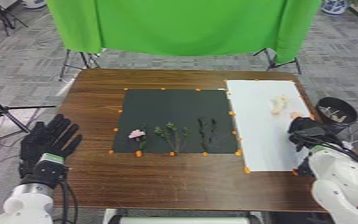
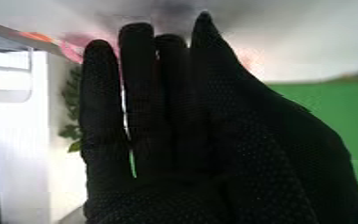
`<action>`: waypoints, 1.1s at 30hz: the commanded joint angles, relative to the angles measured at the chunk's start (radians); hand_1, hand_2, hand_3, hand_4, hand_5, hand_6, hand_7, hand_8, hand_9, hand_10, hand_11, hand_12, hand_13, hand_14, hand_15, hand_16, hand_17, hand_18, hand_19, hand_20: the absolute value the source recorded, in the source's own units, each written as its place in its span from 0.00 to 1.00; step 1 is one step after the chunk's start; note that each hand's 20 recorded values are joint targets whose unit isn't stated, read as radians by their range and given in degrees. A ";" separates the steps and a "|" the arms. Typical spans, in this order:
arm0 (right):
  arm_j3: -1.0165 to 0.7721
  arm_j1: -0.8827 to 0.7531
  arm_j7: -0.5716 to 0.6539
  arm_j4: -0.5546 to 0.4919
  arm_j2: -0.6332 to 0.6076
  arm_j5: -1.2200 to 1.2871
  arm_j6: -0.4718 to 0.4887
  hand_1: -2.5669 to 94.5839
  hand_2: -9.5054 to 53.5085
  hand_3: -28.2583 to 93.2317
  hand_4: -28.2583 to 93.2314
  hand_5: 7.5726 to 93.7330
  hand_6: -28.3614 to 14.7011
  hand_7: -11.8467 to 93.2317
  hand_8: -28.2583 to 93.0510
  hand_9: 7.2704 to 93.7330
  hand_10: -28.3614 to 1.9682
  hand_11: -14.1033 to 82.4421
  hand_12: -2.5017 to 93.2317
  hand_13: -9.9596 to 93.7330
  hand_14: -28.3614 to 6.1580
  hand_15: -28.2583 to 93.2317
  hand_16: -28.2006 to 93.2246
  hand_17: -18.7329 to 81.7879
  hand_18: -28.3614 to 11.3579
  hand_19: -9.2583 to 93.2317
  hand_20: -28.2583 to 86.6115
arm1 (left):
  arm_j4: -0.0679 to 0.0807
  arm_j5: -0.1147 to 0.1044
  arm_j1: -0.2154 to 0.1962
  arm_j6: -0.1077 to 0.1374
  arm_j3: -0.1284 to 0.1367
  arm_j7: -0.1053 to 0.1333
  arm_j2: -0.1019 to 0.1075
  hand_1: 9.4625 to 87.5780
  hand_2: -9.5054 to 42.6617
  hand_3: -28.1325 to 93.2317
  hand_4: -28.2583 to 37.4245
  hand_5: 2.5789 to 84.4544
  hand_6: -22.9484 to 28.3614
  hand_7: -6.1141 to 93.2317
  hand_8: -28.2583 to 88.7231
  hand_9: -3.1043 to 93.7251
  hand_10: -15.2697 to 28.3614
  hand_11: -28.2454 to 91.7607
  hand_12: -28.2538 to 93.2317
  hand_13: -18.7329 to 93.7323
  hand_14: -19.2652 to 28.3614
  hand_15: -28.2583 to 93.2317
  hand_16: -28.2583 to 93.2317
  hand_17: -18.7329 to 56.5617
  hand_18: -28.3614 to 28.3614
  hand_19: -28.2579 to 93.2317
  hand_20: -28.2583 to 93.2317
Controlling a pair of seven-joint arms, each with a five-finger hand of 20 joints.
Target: Arrange flowers
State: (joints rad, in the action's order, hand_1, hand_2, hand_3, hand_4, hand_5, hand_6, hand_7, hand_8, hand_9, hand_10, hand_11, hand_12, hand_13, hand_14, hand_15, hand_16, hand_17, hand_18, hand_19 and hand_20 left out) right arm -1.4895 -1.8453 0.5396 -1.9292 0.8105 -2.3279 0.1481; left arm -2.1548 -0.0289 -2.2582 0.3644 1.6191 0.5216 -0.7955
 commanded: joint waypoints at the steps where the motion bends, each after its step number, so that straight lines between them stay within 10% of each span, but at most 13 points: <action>1: -0.025 -0.086 0.013 -0.107 0.036 0.002 0.010 0.55 0.13 0.90 0.00 0.57 0.56 0.30 0.11 0.62 0.50 0.29 0.18 0.60 0.51 0.48 0.37 0.45 0.33 0.67 0.41 | 0.002 -0.014 -0.006 0.023 -0.011 0.008 0.001 0.26 0.50 0.82 0.00 0.50 0.63 0.27 0.14 0.40 0.69 0.44 0.32 0.40 0.74 0.60 0.15 0.15 0.78 0.58 0.30; 12: -0.017 -0.055 -0.008 -0.133 0.018 -0.067 -0.056 0.51 0.02 0.92 0.00 0.46 0.60 0.32 0.11 0.48 0.53 0.28 0.17 0.53 0.47 0.50 0.36 0.42 0.30 0.69 0.41 | 0.004 -0.017 -0.001 0.013 -0.013 0.017 0.012 0.26 0.50 0.82 0.00 0.50 0.64 0.27 0.14 0.39 0.70 0.45 0.31 0.38 0.74 0.61 0.15 0.15 0.77 0.58 0.29; 22: -0.005 0.075 0.040 -0.013 -0.011 -0.005 0.117 0.50 0.00 0.92 0.00 0.35 0.60 0.31 0.10 0.35 0.51 0.26 0.14 0.43 0.42 0.47 0.33 0.38 0.25 0.70 0.40 | 0.000 -0.029 -0.002 0.035 -0.011 0.030 0.014 0.26 0.50 0.82 0.00 0.49 0.63 0.27 0.14 0.36 0.68 0.45 0.31 0.38 0.73 0.60 0.15 0.15 0.77 0.58 0.29; 27: 0.001 0.090 0.033 0.058 -0.010 0.068 0.129 0.51 0.02 0.91 0.00 0.41 0.61 0.32 0.10 0.41 0.58 0.28 0.14 0.48 0.45 0.47 0.33 0.40 0.26 0.71 0.41 | 0.011 -0.034 -0.006 -0.001 -0.008 -0.009 0.013 0.27 0.50 0.82 0.00 0.49 0.63 0.28 0.14 0.38 0.69 0.45 0.31 0.38 0.74 0.61 0.15 0.15 0.77 0.58 0.29; 33: 0.000 0.041 0.015 0.073 0.018 0.061 0.121 0.53 0.08 0.89 0.00 0.52 0.67 0.34 0.10 0.58 0.60 0.31 0.16 0.62 0.53 0.51 0.35 0.45 0.26 0.79 0.45 | -0.008 -0.044 -0.038 0.015 0.008 0.000 0.007 0.26 0.51 0.82 0.00 0.51 0.63 0.28 0.14 0.41 0.70 0.46 0.32 0.40 0.74 0.61 0.15 0.15 0.77 0.58 0.29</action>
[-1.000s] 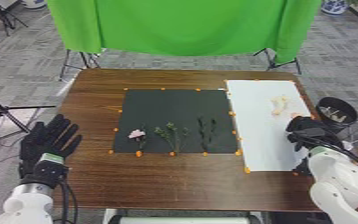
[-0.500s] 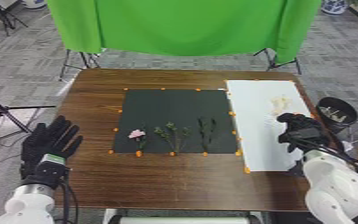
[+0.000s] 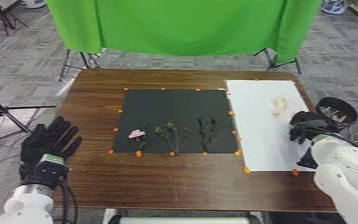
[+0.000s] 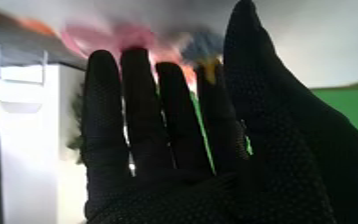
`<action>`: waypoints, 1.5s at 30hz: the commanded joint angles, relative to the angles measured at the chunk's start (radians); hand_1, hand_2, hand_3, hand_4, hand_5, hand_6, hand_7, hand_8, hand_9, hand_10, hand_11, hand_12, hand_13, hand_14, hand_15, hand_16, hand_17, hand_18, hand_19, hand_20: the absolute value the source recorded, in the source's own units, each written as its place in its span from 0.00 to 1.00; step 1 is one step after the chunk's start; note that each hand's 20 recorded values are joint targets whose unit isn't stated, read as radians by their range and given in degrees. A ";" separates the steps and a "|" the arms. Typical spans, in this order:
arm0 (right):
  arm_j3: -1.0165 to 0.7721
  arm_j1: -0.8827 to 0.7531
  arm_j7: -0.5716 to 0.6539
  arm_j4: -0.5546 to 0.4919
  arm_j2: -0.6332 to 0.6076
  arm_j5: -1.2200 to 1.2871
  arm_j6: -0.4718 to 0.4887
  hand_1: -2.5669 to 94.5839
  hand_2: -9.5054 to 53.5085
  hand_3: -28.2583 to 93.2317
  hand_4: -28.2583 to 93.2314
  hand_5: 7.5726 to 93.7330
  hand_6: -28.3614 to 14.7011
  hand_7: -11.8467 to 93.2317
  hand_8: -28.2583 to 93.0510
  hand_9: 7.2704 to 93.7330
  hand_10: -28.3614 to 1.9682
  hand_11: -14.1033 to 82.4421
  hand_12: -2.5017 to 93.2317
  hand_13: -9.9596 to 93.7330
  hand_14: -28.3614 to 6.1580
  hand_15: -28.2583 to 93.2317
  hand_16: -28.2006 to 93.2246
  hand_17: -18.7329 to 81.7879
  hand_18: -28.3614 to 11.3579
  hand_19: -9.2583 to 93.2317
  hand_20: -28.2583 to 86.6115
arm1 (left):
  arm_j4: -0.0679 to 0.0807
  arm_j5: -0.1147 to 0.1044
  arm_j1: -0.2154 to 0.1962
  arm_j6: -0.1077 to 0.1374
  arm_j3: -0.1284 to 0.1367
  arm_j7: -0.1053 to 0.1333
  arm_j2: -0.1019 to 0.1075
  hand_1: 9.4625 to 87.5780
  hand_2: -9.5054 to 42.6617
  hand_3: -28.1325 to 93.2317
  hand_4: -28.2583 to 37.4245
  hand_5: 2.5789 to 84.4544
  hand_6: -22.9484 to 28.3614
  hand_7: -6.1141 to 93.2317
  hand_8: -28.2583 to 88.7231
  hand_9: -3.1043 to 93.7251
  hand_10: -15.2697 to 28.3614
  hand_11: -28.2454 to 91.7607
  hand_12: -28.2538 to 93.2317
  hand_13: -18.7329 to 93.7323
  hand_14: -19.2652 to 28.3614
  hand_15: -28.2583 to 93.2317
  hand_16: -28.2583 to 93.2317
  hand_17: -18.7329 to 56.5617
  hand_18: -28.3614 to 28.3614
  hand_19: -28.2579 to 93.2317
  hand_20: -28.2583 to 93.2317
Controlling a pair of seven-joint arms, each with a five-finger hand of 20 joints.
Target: Arrange flowers
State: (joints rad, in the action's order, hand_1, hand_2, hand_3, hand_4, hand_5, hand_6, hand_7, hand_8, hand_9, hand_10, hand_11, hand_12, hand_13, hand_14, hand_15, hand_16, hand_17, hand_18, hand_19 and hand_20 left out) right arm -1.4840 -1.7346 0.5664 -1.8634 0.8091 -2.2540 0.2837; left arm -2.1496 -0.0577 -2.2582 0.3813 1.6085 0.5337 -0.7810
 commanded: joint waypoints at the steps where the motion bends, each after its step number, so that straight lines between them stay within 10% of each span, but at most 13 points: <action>1: 0.001 -0.063 -0.019 0.016 0.023 -0.017 -0.013 0.54 0.08 0.89 0.00 0.53 0.68 0.34 0.10 0.60 0.60 0.31 0.16 0.63 0.54 0.51 0.35 0.46 0.25 0.80 0.45 | -0.016 -0.017 -0.039 0.005 0.019 -0.006 -0.010 0.26 0.51 0.82 0.00 0.51 0.63 0.28 0.14 0.41 0.70 0.46 0.32 0.40 0.74 0.61 0.15 0.15 0.77 0.58 0.29; 8: 0.020 -0.098 -0.029 0.014 0.035 -0.026 -0.093 0.62 0.06 0.79 0.00 0.73 0.76 0.39 0.19 0.86 0.70 0.22 0.35 0.75 0.67 0.46 0.54 0.49 0.24 0.83 0.57 | -0.023 -0.002 -0.040 0.003 0.020 -0.029 -0.026 0.26 0.51 0.82 0.00 0.50 0.63 0.27 0.14 0.40 0.70 0.45 0.32 0.40 0.74 0.61 0.15 0.15 0.77 0.58 0.29; 11: 0.051 -0.077 -0.016 0.011 0.009 -0.011 -0.188 0.62 0.05 0.79 0.00 0.75 0.76 0.40 0.20 0.89 0.72 0.22 0.37 0.76 0.68 0.46 0.54 0.49 0.24 0.83 0.57 | -0.006 0.000 -0.019 -0.013 0.015 -0.015 -0.019 0.26 0.51 0.82 0.00 0.50 0.63 0.27 0.14 0.41 0.70 0.45 0.32 0.40 0.74 0.61 0.15 0.15 0.77 0.58 0.29; 14: 0.049 -0.062 -0.045 -0.016 0.002 -0.015 -0.168 0.62 0.05 0.78 0.00 0.76 0.76 0.40 0.20 0.90 0.71 0.22 0.38 0.76 0.68 0.46 0.54 0.49 0.24 0.82 0.57 | -0.023 -0.029 -0.059 0.005 0.050 -0.015 -0.036 0.26 0.51 0.82 0.00 0.50 0.63 0.27 0.14 0.41 0.70 0.45 0.32 0.40 0.74 0.61 0.15 0.15 0.77 0.58 0.29; 17: 0.054 -0.029 -0.032 -0.069 -0.046 -0.023 -0.238 0.62 0.05 0.79 0.00 0.76 0.76 0.39 0.20 0.90 0.71 0.22 0.37 0.75 0.68 0.46 0.54 0.49 0.24 0.82 0.57 | 0.000 -0.018 -0.001 -0.013 0.024 0.000 -0.017 0.26 0.51 0.82 0.00 0.50 0.63 0.27 0.14 0.41 0.70 0.45 0.32 0.40 0.74 0.61 0.15 0.15 0.77 0.58 0.29; 27: 0.491 0.543 -0.221 -0.021 0.013 -0.065 -0.254 0.62 0.05 0.79 0.00 0.75 0.75 0.40 0.20 0.88 0.70 0.21 0.37 0.74 0.68 0.45 0.55 0.49 0.25 0.82 0.57 | -0.024 -0.019 -0.063 0.010 0.070 0.020 0.000 0.26 0.51 0.82 0.00 0.50 0.63 0.27 0.14 0.41 0.70 0.45 0.32 0.40 0.75 0.61 0.15 0.15 0.77 0.58 0.29; 32: 0.672 0.745 -0.290 0.082 0.190 -0.051 -0.247 0.59 0.05 0.80 0.00 0.72 0.73 0.40 0.19 0.84 0.67 0.23 0.34 0.74 0.67 0.47 0.54 0.48 0.25 0.82 0.57 | 0.001 -0.008 0.021 0.022 0.020 -0.015 0.003 0.26 0.52 0.82 0.00 0.51 0.63 0.27 0.14 0.42 0.70 0.45 0.32 0.40 0.75 0.61 0.15 0.15 0.77 0.58 0.29; 36: 0.710 0.721 -0.320 0.169 0.353 -0.051 -0.236 0.59 0.04 0.80 0.00 0.72 0.73 0.41 0.19 0.84 0.67 0.24 0.33 0.74 0.67 0.47 0.53 0.48 0.25 0.82 0.57 | -0.015 0.000 0.007 0.039 0.003 -0.026 -0.011 0.26 0.52 0.82 0.00 0.51 0.63 0.28 0.14 0.42 0.70 0.46 0.32 0.40 0.75 0.61 0.15 0.15 0.77 0.58 0.29; 38: 0.741 0.737 -0.309 0.198 0.396 -0.049 -0.178 0.59 0.04 0.80 0.00 0.72 0.73 0.41 0.19 0.84 0.68 0.24 0.33 0.74 0.67 0.48 0.53 0.48 0.25 0.82 0.57 | -0.012 -0.038 0.040 0.042 -0.042 0.020 -0.006 0.26 0.52 0.82 0.00 0.51 0.63 0.28 0.14 0.42 0.70 0.46 0.32 0.40 0.75 0.61 0.15 0.15 0.77 0.58 0.29; 41: 0.785 0.752 -0.335 0.264 0.445 -0.089 -0.186 0.58 0.03 0.80 0.00 0.71 0.72 0.41 0.19 0.84 0.68 0.24 0.33 0.73 0.67 0.48 0.53 0.49 0.25 0.82 0.57 | -0.007 -0.014 0.054 0.033 -0.052 -0.003 0.004 0.26 0.52 0.82 0.00 0.52 0.64 0.28 0.14 0.43 0.71 0.46 0.32 0.41 0.75 0.61 0.15 0.15 0.78 0.59 0.29; 45: 0.857 0.774 -0.263 0.331 0.489 -0.097 -0.223 0.59 0.01 0.82 0.00 0.71 0.71 0.41 0.19 0.84 0.67 0.24 0.33 0.74 0.65 0.49 0.52 0.49 0.24 0.82 0.58 | -0.014 -0.037 0.056 0.066 -0.053 0.001 -0.011 0.26 0.52 0.82 0.00 0.53 0.64 0.28 0.14 0.43 0.71 0.46 0.32 0.41 0.75 0.62 0.15 0.15 0.78 0.59 0.29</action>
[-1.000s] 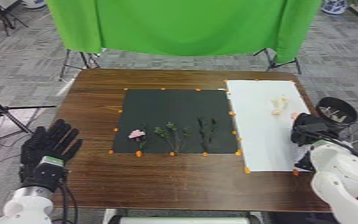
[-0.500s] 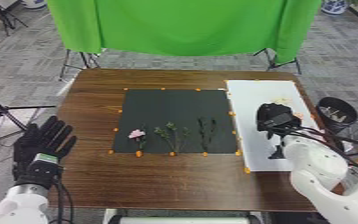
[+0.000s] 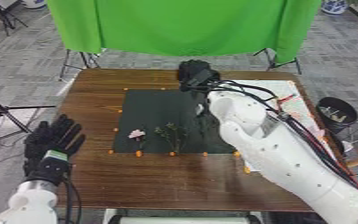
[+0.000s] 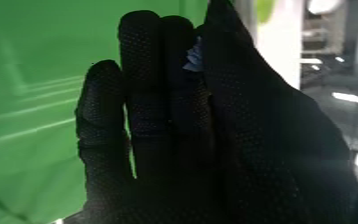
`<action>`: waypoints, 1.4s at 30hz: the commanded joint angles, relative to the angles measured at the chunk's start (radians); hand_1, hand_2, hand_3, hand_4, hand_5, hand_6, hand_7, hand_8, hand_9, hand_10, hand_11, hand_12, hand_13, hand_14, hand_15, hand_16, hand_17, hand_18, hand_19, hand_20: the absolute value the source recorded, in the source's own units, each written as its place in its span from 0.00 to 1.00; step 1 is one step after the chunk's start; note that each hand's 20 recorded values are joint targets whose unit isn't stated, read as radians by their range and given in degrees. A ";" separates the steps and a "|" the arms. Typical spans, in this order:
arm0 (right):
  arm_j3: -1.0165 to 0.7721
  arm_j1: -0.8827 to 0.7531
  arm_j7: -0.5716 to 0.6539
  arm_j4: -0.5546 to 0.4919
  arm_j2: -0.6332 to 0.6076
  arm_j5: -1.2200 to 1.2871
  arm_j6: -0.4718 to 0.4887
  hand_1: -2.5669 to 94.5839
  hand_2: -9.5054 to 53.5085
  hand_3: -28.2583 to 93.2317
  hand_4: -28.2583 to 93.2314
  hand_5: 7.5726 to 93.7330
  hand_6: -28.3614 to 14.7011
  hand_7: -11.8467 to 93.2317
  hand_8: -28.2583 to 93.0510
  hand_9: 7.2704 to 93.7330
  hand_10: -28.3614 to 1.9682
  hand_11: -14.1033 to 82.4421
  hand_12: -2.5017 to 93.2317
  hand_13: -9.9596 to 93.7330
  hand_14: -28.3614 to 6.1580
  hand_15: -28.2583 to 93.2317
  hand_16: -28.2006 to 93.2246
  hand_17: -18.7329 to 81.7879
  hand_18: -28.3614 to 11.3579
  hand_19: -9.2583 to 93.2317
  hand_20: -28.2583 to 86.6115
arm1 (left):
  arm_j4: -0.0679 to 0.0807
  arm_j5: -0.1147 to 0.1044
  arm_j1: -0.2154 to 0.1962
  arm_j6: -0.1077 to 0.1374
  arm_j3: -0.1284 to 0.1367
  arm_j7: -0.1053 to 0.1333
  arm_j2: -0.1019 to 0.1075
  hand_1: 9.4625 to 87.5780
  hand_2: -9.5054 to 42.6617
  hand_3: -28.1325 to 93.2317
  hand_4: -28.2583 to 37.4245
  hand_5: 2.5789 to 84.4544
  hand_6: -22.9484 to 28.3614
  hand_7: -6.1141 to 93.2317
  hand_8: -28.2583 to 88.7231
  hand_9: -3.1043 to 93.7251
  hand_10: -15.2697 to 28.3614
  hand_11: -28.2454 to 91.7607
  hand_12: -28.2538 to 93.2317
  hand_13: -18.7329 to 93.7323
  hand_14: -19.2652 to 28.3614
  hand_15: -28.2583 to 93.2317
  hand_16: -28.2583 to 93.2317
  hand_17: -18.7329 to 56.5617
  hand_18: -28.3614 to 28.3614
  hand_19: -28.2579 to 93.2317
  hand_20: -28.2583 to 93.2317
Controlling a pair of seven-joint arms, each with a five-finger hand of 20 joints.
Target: Arrange flowers
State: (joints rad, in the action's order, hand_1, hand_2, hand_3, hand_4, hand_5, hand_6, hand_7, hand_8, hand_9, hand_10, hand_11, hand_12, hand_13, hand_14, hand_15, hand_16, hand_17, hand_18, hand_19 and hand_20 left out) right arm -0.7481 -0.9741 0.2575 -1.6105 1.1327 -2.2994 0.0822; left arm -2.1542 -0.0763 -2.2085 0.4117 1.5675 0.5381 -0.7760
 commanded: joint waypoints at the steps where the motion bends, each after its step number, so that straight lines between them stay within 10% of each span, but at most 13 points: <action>1: 0.145 0.037 0.068 0.090 0.163 -0.043 -0.037 0.59 0.01 0.82 0.00 0.71 0.71 0.41 0.19 0.84 0.66 0.24 0.33 0.74 0.65 0.49 0.52 0.49 0.23 0.83 0.58 | 0.000 -0.022 0.027 0.019 -0.020 -0.003 -0.003 0.26 0.52 0.82 0.00 0.53 0.64 0.28 0.14 0.43 0.71 0.46 0.32 0.41 0.76 0.62 0.15 0.15 0.78 0.59 0.29; 8: 0.207 0.049 0.132 0.145 0.213 -0.089 0.066 0.60 0.00 0.82 0.00 0.71 0.69 0.40 0.19 0.84 0.65 0.23 0.34 0.74 0.65 0.48 0.53 0.50 0.22 0.83 0.57 | -0.013 -0.034 0.018 0.041 -0.014 0.001 0.014 0.26 0.53 0.82 0.00 0.53 0.64 0.28 0.14 0.44 0.71 0.46 0.31 0.41 0.76 0.62 0.14 0.15 0.78 0.59 0.29; 13: 0.238 0.084 0.188 0.165 0.215 -0.064 0.075 0.62 0.00 0.81 0.00 0.71 0.68 0.40 0.19 0.84 0.65 0.21 0.35 0.74 0.64 0.48 0.53 0.50 0.21 0.84 0.57 | 0.003 -0.009 0.047 0.009 -0.026 -0.003 0.038 0.26 0.53 0.82 0.00 0.53 0.64 0.28 0.14 0.44 0.70 0.46 0.31 0.41 0.76 0.62 0.14 0.16 0.78 0.59 0.29; 42: 0.251 0.040 0.210 0.162 0.256 -0.092 0.105 0.62 0.00 0.84 0.00 0.61 0.66 0.33 0.11 0.69 0.56 0.33 0.20 0.71 0.62 0.49 0.52 0.49 0.18 0.85 0.55 | 0.014 0.030 0.089 0.017 -0.020 -0.098 0.015 0.28 0.50 0.83 0.00 0.53 0.63 0.28 0.14 0.44 0.70 0.46 0.31 0.42 0.75 0.62 0.14 0.16 0.78 0.59 0.29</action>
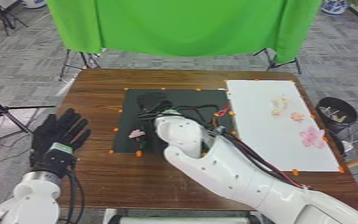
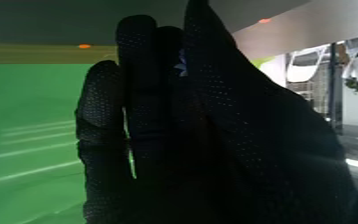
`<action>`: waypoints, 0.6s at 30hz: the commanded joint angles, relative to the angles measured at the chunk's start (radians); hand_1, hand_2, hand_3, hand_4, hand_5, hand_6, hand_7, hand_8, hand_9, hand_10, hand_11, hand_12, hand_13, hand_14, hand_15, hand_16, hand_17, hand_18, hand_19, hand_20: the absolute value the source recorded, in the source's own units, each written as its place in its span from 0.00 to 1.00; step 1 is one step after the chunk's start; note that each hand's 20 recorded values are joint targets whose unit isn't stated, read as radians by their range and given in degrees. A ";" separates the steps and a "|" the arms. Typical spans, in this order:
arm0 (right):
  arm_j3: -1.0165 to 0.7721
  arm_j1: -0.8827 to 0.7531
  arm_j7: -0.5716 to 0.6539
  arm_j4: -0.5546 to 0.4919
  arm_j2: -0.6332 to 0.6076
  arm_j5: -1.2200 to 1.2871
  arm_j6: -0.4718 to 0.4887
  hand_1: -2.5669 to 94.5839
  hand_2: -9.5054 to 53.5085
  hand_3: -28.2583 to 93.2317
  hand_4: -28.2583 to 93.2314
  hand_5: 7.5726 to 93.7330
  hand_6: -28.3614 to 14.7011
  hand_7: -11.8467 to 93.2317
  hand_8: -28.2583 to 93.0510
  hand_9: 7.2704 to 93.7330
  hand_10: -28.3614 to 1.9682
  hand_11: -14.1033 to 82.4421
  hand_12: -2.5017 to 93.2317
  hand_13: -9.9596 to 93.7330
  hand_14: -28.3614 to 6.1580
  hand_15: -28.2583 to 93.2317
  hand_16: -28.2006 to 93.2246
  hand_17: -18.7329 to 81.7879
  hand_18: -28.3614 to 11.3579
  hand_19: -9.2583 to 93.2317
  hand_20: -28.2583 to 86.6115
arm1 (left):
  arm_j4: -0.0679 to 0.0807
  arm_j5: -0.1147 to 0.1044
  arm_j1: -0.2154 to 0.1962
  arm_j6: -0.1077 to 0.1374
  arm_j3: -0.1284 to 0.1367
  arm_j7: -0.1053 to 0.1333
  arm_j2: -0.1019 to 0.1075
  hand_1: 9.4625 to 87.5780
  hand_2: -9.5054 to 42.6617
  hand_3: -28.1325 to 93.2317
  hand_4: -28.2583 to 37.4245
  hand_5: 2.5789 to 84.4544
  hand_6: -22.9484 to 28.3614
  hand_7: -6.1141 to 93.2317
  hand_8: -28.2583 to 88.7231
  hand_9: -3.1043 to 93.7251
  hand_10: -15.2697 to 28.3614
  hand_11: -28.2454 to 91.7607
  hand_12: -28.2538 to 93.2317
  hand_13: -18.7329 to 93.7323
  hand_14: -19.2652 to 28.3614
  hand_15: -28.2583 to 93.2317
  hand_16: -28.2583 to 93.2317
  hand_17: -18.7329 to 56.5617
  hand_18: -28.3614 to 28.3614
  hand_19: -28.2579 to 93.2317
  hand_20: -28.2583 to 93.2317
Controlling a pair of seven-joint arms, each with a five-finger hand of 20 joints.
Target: Arrange flowers
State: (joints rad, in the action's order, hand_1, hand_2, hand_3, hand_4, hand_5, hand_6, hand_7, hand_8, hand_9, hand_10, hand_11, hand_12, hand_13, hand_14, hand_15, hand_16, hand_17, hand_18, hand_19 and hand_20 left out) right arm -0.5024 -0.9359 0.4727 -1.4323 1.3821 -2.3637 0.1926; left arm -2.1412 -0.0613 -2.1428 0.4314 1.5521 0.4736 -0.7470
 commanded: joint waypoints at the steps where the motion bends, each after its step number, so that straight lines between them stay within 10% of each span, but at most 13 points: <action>1: 0.007 0.000 -0.010 -0.015 0.007 -0.035 -0.010 0.63 0.00 0.84 0.00 0.61 0.66 0.33 0.11 0.69 0.56 0.33 0.20 0.71 0.62 0.49 0.52 0.49 0.18 0.85 0.55 | -0.002 0.024 0.022 0.005 -0.005 -0.035 -0.016 0.28 0.50 0.83 0.00 0.53 0.63 0.28 0.14 0.44 0.70 0.46 0.31 0.42 0.75 0.62 0.14 0.15 0.78 0.59 0.29; 3: 0.007 -0.001 -0.011 -0.016 0.005 -0.040 -0.009 0.63 0.00 0.84 0.00 0.60 0.66 0.33 0.11 0.68 0.56 0.33 0.20 0.71 0.63 0.49 0.51 0.49 0.18 0.85 0.55 | -0.005 0.034 0.026 0.028 -0.010 -0.048 -0.021 0.30 0.48 0.82 0.00 0.53 0.63 0.29 0.14 0.44 0.69 0.46 0.31 0.42 0.75 0.62 0.14 0.16 0.78 0.59 0.29; 8: -0.001 -0.006 -0.006 -0.021 0.001 -0.034 0.026 0.63 0.00 0.85 0.00 0.58 0.65 0.33 0.11 0.64 0.56 0.32 0.20 0.70 0.62 0.50 0.51 0.48 0.18 0.85 0.55 | 0.006 -0.028 0.037 -0.024 -0.027 -0.008 -0.014 0.34 0.44 0.83 0.00 0.53 0.63 0.30 0.14 0.45 0.69 0.47 0.31 0.42 0.75 0.63 0.14 0.16 0.78 0.60 0.29; 18: -0.030 -0.009 -0.056 -0.015 0.005 -0.073 0.106 0.57 0.00 0.91 0.00 0.50 0.61 0.31 0.11 0.57 0.51 0.30 0.18 0.67 0.53 0.54 0.44 0.47 0.17 0.83 0.54 | 0.006 -0.022 0.043 -0.025 -0.025 0.021 -0.009 0.32 0.37 0.83 0.00 0.51 0.63 0.30 0.13 0.42 0.69 0.47 0.31 0.42 0.74 0.62 0.14 0.16 0.77 0.59 0.29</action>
State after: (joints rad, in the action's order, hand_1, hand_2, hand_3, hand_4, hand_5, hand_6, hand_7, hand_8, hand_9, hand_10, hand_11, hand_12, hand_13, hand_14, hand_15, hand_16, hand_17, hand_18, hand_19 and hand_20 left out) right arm -0.5372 -0.9618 0.4570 -1.4446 1.3873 -2.3996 0.2689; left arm -2.1313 -0.0760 -2.0966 0.4122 1.5241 0.4627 -0.7600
